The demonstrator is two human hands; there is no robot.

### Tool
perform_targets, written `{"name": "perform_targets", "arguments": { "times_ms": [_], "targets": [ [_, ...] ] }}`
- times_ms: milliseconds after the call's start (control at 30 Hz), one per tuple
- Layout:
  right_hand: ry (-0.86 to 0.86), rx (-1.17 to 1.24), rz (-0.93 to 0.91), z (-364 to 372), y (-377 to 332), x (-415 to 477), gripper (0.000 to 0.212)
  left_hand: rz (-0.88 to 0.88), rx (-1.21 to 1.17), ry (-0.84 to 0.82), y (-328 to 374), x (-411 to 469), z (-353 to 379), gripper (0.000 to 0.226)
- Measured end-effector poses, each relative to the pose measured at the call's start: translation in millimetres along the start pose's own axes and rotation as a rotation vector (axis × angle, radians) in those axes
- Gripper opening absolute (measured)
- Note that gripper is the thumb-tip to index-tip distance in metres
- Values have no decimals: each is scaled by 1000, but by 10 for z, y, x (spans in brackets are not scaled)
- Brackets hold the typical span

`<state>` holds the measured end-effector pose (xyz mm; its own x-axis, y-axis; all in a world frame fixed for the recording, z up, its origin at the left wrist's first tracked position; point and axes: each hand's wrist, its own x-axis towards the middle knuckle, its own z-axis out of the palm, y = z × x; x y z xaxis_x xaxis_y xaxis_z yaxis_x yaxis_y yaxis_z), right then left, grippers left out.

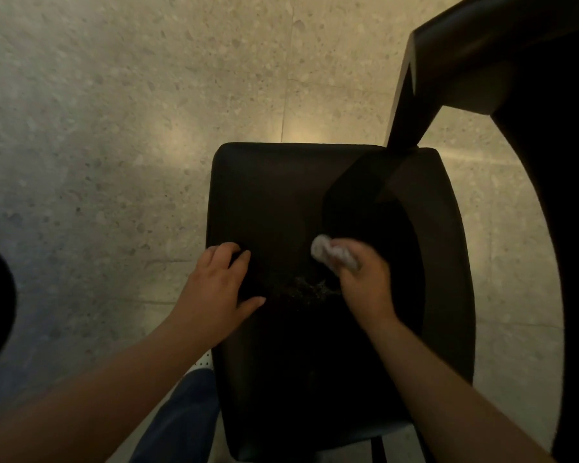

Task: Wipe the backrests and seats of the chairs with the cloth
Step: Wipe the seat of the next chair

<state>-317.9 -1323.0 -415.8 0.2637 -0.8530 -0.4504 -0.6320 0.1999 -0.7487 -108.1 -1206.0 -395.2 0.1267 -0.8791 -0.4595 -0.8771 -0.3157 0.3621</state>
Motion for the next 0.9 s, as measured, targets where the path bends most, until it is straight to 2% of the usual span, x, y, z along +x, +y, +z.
{"name": "perform_targets", "arguments": {
  "times_ms": [67, 133, 233, 333, 433, 533, 633, 733, 767, 800, 900],
  "targets": [
    [-135, 14, 20, -9, 69, -254, 35, 28, 13, 15, 47, -35, -24, 79],
    [-150, 29, 10, -77, 79, -311, 32, 80, 13, 14, 109, -49, -18, 76],
    [88, 92, -62, -297, 35, -116, 22, 139, 10, 6, 227, 11, -9, 77],
    [262, 38, -51, -584, 33, 287, 20, 170, 32, -10, 339, 110, 33, 83],
    [284, -21, -8, -708, 126, 585, 22, 168, 109, -50, 404, 172, 110, 89],
    [279, -33, -24, -537, 220, 483, 18, 148, 140, -64, 418, 189, 159, 93],
    [198, 8, 5, -327, 353, 76, 21, 143, 157, -91, 420, 189, 170, 98],
    [-70, 36, 105, -288, 396, -264, 25, 138, 175, -119, 412, 192, 159, 100],
    [-109, 52, 96, -329, 378, -296, 26, 137, 179, -124, 414, 201, 157, 101],
    [-82, 72, 57, -387, 335, -272, 23, 130, 178, -128, 413, 205, 157, 101],
    [192, 82, -54, -636, 203, 63, 19, 113, 188, -115, 426, 214, 184, 101]
  ]
}}
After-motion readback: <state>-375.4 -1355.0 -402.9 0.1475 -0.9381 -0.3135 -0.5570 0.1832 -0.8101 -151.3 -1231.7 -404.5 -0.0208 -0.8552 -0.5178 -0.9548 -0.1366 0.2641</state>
